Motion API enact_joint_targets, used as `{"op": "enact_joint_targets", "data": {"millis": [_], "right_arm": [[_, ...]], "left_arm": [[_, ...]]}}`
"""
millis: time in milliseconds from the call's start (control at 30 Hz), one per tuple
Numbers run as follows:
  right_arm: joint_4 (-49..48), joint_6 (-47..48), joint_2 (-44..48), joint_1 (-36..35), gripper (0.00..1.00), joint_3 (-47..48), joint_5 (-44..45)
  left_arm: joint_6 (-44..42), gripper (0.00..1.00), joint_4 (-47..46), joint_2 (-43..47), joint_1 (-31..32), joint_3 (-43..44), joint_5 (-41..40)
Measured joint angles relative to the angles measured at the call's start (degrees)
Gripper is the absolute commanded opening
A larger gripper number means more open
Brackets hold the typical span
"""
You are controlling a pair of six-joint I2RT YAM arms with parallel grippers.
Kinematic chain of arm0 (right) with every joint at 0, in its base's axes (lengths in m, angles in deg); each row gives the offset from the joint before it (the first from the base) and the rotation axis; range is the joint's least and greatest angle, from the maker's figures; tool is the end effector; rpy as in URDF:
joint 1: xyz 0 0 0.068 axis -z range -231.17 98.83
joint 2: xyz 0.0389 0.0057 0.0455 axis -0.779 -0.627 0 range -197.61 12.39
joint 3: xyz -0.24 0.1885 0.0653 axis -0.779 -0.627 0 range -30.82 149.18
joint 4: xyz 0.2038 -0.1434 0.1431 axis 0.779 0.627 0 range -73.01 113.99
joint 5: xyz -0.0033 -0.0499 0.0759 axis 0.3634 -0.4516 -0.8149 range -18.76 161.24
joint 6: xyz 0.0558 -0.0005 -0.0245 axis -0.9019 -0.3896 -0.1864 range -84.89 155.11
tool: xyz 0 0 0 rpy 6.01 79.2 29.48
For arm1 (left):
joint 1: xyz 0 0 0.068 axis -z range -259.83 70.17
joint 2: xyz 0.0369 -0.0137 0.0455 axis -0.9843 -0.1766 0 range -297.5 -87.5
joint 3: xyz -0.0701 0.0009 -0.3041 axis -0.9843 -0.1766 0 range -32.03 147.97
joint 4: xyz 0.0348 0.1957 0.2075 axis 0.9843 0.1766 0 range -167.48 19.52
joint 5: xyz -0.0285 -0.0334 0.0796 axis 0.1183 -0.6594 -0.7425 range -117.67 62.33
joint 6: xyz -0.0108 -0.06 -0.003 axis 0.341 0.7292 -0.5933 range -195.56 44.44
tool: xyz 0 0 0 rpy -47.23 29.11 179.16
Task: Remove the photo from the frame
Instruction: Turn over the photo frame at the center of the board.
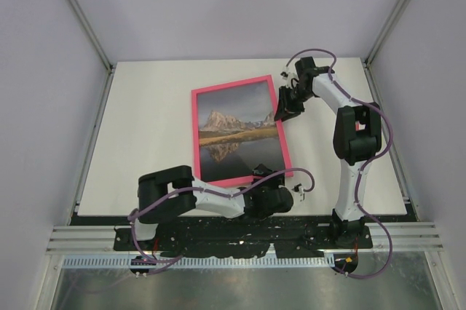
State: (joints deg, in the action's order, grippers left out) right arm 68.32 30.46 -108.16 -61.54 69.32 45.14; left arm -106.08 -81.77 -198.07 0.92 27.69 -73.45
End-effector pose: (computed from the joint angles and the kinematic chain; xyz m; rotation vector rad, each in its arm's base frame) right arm 0.4754 0.1075 0.2278 -0.2444 2.7952 0.7033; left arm 0.0994 -0.4075 0.1482 1.5375 1.4803 0.4487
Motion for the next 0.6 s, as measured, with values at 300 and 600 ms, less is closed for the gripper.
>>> {"op": "enact_joint_targets", "data": {"millis": [300,600], "right_arm": [[-1.62,0.07,0.13,0.33,0.08,-1.97,0.09],[-1.25,0.0,0.76,0.48,0.08,-2.45,-1.11]], "left_arm": [[0.09,0.31,-0.17,0.04,-1.25,-0.9,-0.02],[-1.25,0.2,0.02,5.49,-2.21,-4.66,2.36]]}}
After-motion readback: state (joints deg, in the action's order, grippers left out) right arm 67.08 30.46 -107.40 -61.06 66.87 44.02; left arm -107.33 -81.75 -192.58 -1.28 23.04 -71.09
